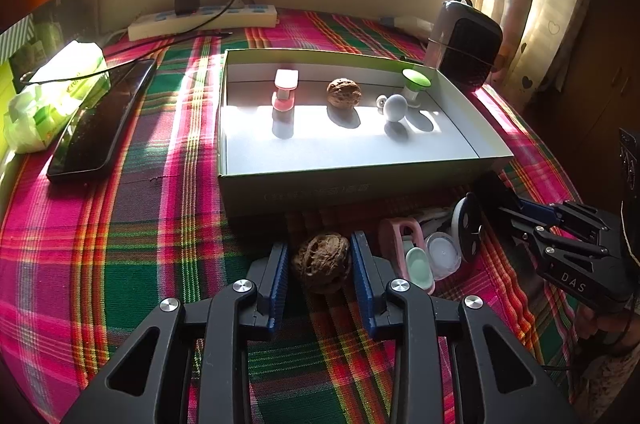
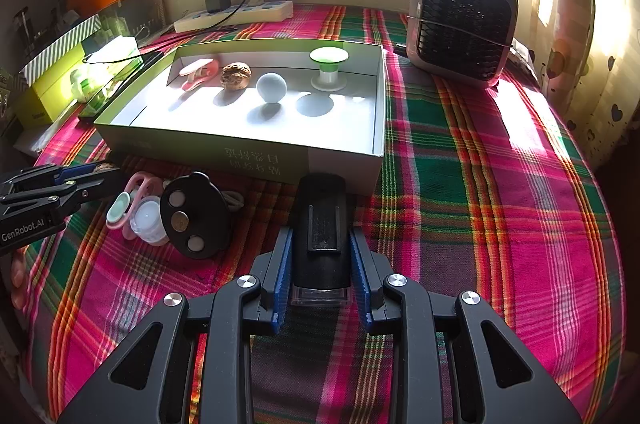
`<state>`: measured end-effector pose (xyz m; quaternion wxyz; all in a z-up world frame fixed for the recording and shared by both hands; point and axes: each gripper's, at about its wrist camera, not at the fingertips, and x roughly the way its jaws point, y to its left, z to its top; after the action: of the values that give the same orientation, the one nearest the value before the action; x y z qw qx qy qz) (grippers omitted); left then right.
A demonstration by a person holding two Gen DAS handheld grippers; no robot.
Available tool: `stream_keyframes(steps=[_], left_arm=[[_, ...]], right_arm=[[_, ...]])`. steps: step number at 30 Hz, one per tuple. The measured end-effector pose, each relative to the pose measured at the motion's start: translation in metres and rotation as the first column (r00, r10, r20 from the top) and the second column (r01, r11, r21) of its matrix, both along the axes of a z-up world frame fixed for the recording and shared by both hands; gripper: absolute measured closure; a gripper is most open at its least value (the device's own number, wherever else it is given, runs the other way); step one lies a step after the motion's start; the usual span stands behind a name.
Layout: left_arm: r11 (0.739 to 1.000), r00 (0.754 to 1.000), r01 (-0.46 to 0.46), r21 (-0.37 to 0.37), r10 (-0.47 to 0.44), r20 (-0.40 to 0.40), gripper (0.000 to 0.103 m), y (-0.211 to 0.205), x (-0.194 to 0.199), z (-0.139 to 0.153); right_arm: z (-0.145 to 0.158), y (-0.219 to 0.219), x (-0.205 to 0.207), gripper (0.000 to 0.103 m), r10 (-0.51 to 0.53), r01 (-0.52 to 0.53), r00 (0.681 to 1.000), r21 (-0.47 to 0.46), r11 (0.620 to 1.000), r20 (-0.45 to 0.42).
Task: Organize objects
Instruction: 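Close the left gripper on a walnut while the right gripper holds the black device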
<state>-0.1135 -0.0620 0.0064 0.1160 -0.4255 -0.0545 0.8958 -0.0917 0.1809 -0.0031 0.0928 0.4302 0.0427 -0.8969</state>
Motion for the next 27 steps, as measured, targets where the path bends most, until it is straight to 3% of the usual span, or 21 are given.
stream_keyframes(steps=[27], left_arm=[[1.0,1.0,-0.004,-0.002,0.004,-0.01,0.075,-0.0021,0.0016,0.0028]], right_arm=[[0.0009,0.0001,0.0004,0.074,-0.003,0.003,1.0,-0.013,1.0,-0.001]])
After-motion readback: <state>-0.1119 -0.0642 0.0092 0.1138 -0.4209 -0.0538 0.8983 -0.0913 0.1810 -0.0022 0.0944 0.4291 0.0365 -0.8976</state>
